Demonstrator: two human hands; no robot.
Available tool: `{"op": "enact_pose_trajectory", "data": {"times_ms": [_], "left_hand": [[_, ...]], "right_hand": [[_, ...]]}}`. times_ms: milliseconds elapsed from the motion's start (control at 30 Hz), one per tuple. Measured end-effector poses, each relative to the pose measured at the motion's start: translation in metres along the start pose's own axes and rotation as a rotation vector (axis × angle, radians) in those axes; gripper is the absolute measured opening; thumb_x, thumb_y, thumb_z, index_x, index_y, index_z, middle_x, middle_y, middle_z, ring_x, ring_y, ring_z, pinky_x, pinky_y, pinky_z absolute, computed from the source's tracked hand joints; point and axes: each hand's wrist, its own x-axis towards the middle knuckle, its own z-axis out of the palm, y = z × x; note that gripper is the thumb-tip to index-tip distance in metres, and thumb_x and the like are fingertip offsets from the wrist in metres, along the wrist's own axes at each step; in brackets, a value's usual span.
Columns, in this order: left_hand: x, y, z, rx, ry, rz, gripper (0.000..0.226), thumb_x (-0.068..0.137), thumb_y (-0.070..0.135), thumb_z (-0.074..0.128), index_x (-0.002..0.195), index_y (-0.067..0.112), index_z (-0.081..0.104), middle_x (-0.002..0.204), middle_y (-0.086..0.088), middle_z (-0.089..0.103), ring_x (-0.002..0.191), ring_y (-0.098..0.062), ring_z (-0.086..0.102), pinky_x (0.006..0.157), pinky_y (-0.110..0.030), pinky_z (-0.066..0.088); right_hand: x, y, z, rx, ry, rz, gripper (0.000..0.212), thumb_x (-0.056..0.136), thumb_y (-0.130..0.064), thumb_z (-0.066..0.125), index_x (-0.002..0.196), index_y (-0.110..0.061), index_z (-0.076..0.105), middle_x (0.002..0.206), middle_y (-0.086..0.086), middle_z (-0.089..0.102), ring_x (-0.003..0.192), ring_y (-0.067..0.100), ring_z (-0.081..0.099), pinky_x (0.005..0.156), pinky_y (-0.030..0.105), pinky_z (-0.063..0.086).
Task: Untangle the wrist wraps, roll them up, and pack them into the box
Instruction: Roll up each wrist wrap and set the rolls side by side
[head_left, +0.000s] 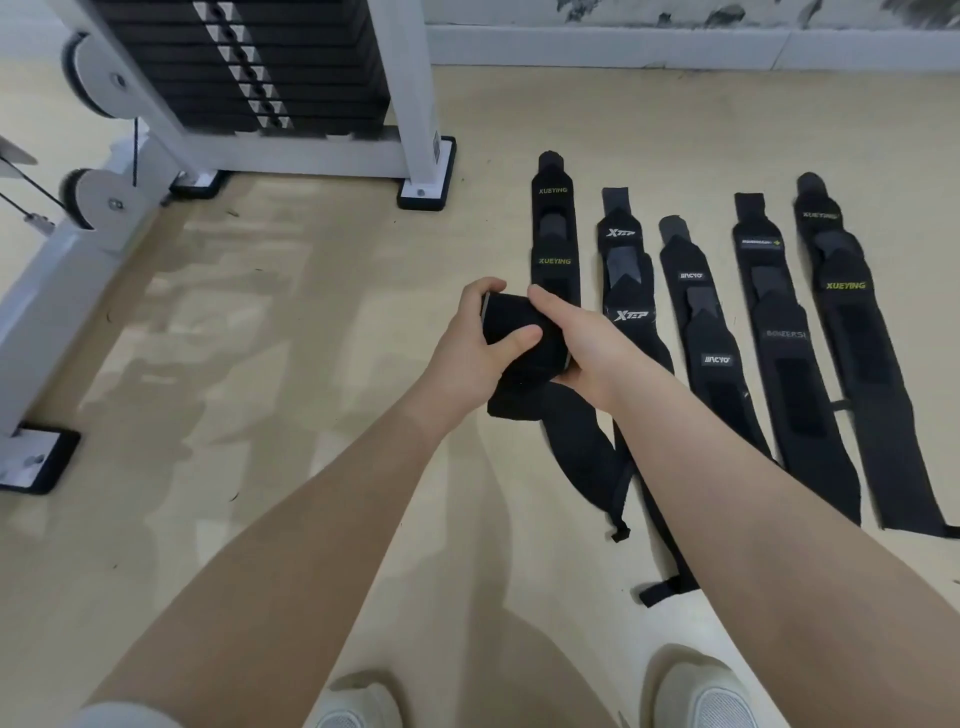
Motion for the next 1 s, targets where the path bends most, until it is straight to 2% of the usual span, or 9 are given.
{"op": "enact_pose_trajectory", "data": {"times_ms": [167, 267, 367, 533, 633, 700, 800, 867, 1000], "left_hand": [[0.001, -0.004, -0.003, -0.058, 0.117, -0.029, 0.044, 0.092, 0.030, 0.059, 0.129, 0.018, 0.040, 0.113, 0.002, 0.056, 0.101, -0.012, 0.058, 0.083, -0.022, 0.050], [-0.003, -0.004, -0.007, -0.119, 0.181, -0.033, 0.040, 0.093, 0.029, 0.058, 0.128, 0.018, 0.042, 0.110, 0.005, 0.057, 0.097, -0.007, 0.058, 0.076, -0.016, 0.048], [-0.010, 0.000, -0.006, -0.203, 0.156, -0.082, 0.037, 0.096, 0.031, 0.053, 0.126, 0.015, 0.041, 0.114, 0.002, 0.056, 0.102, -0.013, 0.058, 0.079, -0.025, 0.052], [-0.017, 0.013, -0.027, -0.361, -0.069, -0.204, 0.029, 0.092, 0.023, 0.059, 0.117, 0.017, 0.046, 0.111, -0.004, 0.060, 0.095, -0.018, 0.065, 0.079, -0.033, 0.056], [-0.021, 0.014, -0.046, -0.230, -0.298, -0.322, 0.041, 0.078, 0.027, 0.073, 0.113, 0.016, 0.054, 0.106, -0.006, 0.067, 0.091, -0.020, 0.068, 0.078, -0.033, 0.055], [-0.025, 0.012, -0.048, -0.227, -0.412, -0.400, 0.048, 0.074, 0.036, 0.069, 0.116, 0.016, 0.056, 0.104, -0.005, 0.069, 0.089, -0.020, 0.068, 0.080, -0.034, 0.053], [-0.028, 0.008, -0.048, -0.376, -0.440, -0.516, 0.040, 0.074, 0.042, 0.065, 0.104, 0.017, 0.062, 0.092, -0.005, 0.070, 0.076, -0.022, 0.065, 0.071, -0.032, 0.051], [-0.030, 0.003, -0.046, -0.436, -0.434, -0.548, 0.039, 0.074, 0.041, 0.069, 0.103, 0.016, 0.063, 0.091, -0.008, 0.071, 0.078, -0.026, 0.066, 0.072, -0.033, 0.051], [-0.034, -0.009, -0.034, -0.542, -0.266, -0.492, 0.047, 0.069, 0.036, 0.066, 0.110, 0.015, 0.061, 0.096, -0.008, 0.071, 0.086, -0.022, 0.067, 0.078, -0.034, 0.055]], "right_hand": [[-0.004, 0.002, 0.002, -0.105, -0.118, -0.181, 0.055, 0.089, -0.020, 0.062, 0.136, -0.021, 0.033, 0.112, 0.001, 0.053, 0.100, 0.019, 0.059, 0.089, 0.038, 0.052], [-0.008, 0.004, -0.002, -0.141, -0.268, -0.204, 0.052, 0.087, -0.006, 0.062, 0.131, -0.020, 0.038, 0.113, 0.005, 0.055, 0.105, 0.026, 0.060, 0.094, 0.048, 0.050], [-0.010, 0.001, -0.006, -0.123, -0.312, -0.228, 0.047, 0.083, -0.001, 0.065, 0.123, -0.017, 0.046, 0.112, 0.009, 0.057, 0.103, 0.029, 0.061, 0.091, 0.049, 0.052], [-0.014, -0.009, -0.013, -0.064, -0.383, -0.183, 0.034, 0.084, 0.000, 0.062, 0.115, -0.012, 0.052, 0.104, 0.007, 0.065, 0.097, 0.022, 0.066, 0.082, 0.034, 0.056], [-0.017, -0.013, -0.019, -0.158, -0.514, -0.074, 0.053, 0.074, -0.005, 0.066, 0.124, -0.014, 0.052, 0.110, 0.007, 0.065, 0.101, 0.023, 0.065, 0.091, 0.037, 0.054], [-0.018, -0.016, -0.021, -0.241, -0.575, -0.031, 0.069, 0.073, -0.002, 0.067, 0.136, -0.020, 0.044, 0.120, 0.010, 0.061, 0.108, 0.026, 0.063, 0.096, 0.037, 0.051], [-0.020, -0.016, -0.016, -0.315, -0.552, -0.037, 0.074, 0.082, 0.006, 0.063, 0.143, -0.025, 0.035, 0.129, 0.015, 0.052, 0.109, 0.025, 0.061, 0.091, 0.030, 0.053], [-0.021, -0.016, -0.011, -0.373, -0.530, -0.080, 0.072, 0.082, 0.005, 0.063, 0.141, -0.028, 0.037, 0.127, 0.012, 0.049, 0.106, 0.025, 0.062, 0.088, 0.031, 0.055], [-0.019, -0.016, 0.000, -0.617, -0.311, -0.284, 0.067, 0.079, -0.015, 0.074, 0.136, -0.030, 0.041, 0.122, 0.001, 0.051, 0.094, 0.017, 0.061, 0.080, 0.027, 0.054]]}}
